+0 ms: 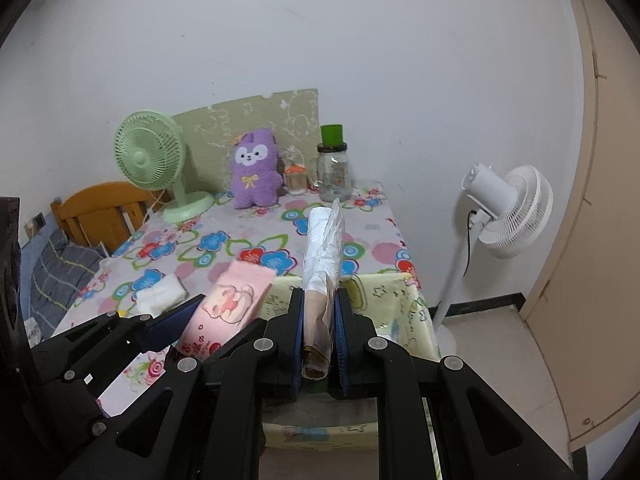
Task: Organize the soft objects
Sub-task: 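Lower both items into the box and open both grippers, then withdraw both grippers up out of the fabric box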
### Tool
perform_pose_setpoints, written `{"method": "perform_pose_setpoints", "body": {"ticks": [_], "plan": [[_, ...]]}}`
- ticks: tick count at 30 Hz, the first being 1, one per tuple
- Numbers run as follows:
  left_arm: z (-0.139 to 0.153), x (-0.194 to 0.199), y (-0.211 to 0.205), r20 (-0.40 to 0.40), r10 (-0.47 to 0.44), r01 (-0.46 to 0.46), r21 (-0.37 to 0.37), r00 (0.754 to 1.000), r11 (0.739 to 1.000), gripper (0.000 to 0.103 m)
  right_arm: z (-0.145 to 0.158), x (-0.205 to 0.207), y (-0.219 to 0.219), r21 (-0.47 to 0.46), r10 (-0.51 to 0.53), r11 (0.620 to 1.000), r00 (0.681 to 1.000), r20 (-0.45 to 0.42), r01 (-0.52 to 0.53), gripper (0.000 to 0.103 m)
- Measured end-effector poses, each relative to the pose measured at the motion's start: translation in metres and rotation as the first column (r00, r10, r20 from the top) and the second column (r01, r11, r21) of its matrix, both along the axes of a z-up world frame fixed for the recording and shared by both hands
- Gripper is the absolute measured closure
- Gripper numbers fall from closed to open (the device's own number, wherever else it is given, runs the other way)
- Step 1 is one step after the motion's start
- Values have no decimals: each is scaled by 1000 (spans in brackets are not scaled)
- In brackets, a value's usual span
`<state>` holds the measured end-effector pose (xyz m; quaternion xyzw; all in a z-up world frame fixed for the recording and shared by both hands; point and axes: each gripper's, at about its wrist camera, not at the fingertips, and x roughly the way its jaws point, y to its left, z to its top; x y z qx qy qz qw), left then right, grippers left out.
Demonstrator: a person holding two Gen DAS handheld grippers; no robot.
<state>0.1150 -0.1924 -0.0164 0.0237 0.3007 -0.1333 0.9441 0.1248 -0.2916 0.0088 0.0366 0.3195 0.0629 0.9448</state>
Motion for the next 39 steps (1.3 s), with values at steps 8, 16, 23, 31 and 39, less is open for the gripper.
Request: {"method": "perform_pose_setpoints", "body": {"ticks": [8, 16, 23, 31, 39], "plan": [[-22, 15, -17, -58, -28, 29, 15, 998, 999, 62, -23, 10, -16, 2, -23, 1000, 998, -52, 23, 86], [-36, 23, -24, -97, -30, 34, 42, 995, 999, 33, -42, 19, -22, 25, -12, 1000, 994, -110, 15, 86], [-38, 22, -25, -96, -34, 40, 66, 995, 997, 15, -43, 18, -19, 24, 18, 1000, 993, -119, -15, 81], [-36, 17, -21, -88, -35, 41, 68, 996, 997, 8, -43, 12, -26, 57, -27, 998, 992, -125, 34, 21], [-26, 10, -13, -74, -30, 34, 55, 997, 998, 8, -31, 5, -18, 32, -56, 998, 994, -91, 60, 13]]}}
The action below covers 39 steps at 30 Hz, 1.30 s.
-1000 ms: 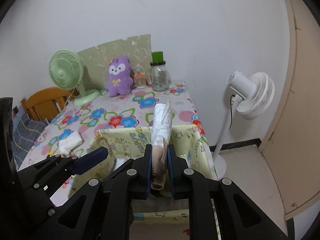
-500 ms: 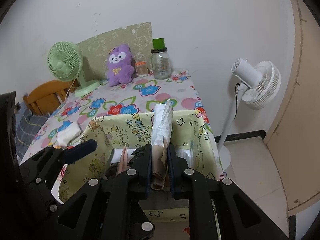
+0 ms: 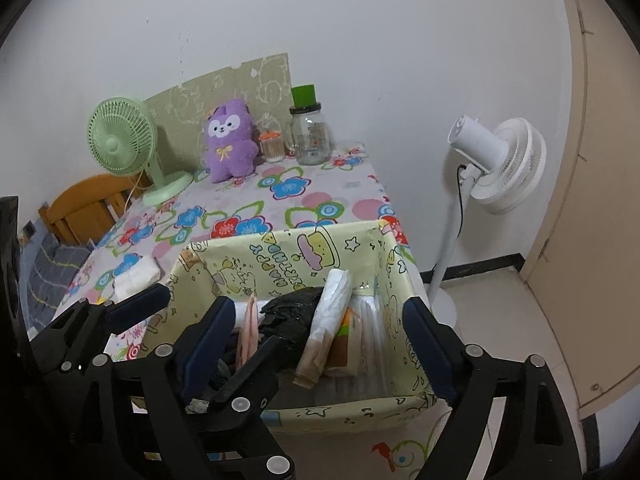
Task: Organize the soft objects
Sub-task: 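Withdraw both grippers up out of the fabric box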
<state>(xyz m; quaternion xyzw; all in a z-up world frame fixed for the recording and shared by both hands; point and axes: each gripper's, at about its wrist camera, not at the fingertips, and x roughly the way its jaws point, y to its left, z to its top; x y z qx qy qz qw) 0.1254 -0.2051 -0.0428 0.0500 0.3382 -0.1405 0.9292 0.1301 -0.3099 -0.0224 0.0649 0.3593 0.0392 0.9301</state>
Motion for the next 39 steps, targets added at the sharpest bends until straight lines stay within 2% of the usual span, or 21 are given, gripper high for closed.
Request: {"method": "perform_pose_setpoints", "body": {"ticks": [12, 20, 26, 28, 34, 39], "plan": [[26, -16, 23, 63, 19, -19, 1, 998, 1000, 8, 27, -16, 21, -15, -14, 1000, 997, 75, 15, 12], [38, -30, 45, 100, 26, -25, -4, 995, 1000, 8, 45, -28, 45, -60, -15, 998, 992, 124, 23, 11], [47, -39, 62, 119, 11, -8, -19, 993, 1000, 8, 57, -36, 63, -75, -8, 997, 989, 149, 19, 11], [50, -43, 68, 128, -5, 8, -23, 992, 1000, 8, 62, -39, 70, -96, -5, 995, 985, 174, 22, 7], [56, -48, 87, 146, -11, 15, -24, 989, 1000, 8, 68, -42, 89, -85, -37, 995, 986, 164, 52, 6], [59, -53, 107, 153, -11, 16, -35, 988, 999, 7, 72, -44, 108, -80, -13, 996, 988, 155, 26, 6]]}}
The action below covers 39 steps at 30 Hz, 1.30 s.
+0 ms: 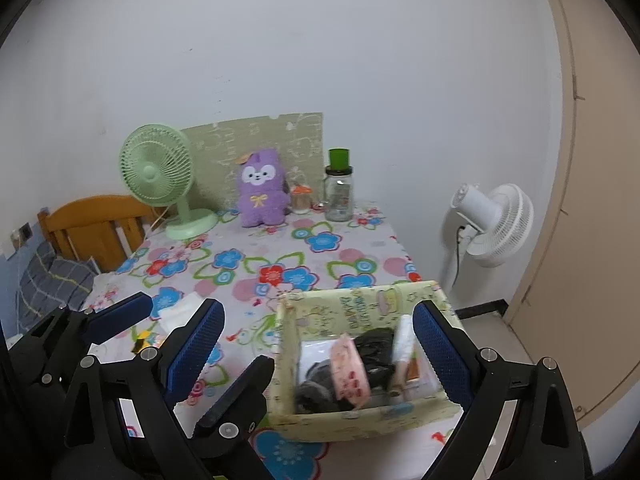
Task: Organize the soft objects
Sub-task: 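Withdraw both grippers up out of the fabric box, then move both grippers toward the yellow cartoon pack and white cloth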
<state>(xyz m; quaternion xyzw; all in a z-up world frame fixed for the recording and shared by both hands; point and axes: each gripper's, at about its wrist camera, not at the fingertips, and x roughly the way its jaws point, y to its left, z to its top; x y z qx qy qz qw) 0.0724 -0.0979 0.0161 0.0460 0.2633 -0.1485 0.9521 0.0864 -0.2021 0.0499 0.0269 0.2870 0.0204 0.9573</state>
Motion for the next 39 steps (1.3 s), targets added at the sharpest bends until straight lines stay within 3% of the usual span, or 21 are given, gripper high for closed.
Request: {"method": "perform_pose_setpoints", "body": {"ticks": [10, 23, 34, 39], "plan": [[-2, 4, 41, -7, 49, -49, -16, 999, 999, 8, -4, 11, 42, 33, 15, 999, 999, -49, -13, 6], [-7, 18, 90, -17, 123, -124, -13, 992, 992, 8, -11, 29, 93, 35, 62, 998, 998, -29, -61, 6], [-31, 43, 117, -65, 170, -170, 5, 983, 985, 8, -37, 60, 120, 49, 91, 995, 992, -83, -87, 6], [-41, 52, 124, -68, 197, -194, 49, 978, 980, 8, -50, 73, 131, 47, 110, 993, 988, -107, -105, 6]]}}
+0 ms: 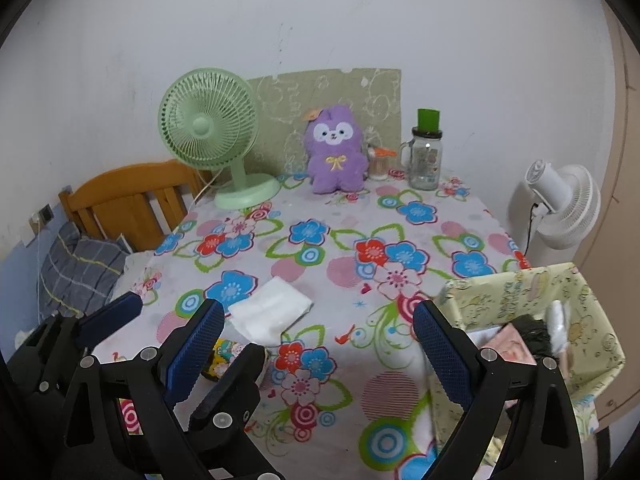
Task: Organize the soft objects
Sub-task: 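Move both grippers toward the yellow cartoon pack and white cloth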
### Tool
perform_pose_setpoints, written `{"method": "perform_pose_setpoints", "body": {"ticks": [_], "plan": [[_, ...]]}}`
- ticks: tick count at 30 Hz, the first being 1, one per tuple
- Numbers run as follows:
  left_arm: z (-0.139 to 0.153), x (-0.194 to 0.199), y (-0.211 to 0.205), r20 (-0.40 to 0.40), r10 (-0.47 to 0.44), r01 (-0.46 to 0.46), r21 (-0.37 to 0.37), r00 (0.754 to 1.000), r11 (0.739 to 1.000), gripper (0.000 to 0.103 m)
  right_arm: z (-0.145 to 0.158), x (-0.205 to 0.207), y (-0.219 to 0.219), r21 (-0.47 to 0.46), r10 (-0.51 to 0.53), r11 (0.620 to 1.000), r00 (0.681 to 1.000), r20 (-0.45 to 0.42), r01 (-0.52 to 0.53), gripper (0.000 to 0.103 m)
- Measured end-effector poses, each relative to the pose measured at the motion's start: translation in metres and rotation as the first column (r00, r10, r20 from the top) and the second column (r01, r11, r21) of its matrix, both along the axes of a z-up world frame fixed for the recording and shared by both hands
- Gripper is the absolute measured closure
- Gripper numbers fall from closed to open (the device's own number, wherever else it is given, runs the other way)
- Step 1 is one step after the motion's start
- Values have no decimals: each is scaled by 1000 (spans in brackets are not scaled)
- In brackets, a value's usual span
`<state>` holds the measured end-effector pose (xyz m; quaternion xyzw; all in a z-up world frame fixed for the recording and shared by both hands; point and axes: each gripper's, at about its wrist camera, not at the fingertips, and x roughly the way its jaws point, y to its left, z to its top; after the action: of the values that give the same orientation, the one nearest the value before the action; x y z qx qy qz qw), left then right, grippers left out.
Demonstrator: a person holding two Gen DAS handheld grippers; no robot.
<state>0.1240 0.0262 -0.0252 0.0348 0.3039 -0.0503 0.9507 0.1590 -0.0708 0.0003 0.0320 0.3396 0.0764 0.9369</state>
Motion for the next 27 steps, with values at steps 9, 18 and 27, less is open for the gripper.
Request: {"method": "perform_pose_setpoints", "body": {"ticks": [9, 18, 27], "plan": [[-25, 25, 14, -74, 15, -18, -30, 997, 999, 8, -27, 25, 13, -3, 20, 1000, 999, -46, -21, 6], [-56, 46, 22, -144, 28, -34, -36, 989, 999, 8, -57, 43, 21, -27, 5, 1000, 995, -103, -8, 6], [-86, 57, 24, -210, 39, -52, -54, 977, 997, 8, -89, 54, 23, -34, 12, 999, 983, -183, -19, 6]]}}
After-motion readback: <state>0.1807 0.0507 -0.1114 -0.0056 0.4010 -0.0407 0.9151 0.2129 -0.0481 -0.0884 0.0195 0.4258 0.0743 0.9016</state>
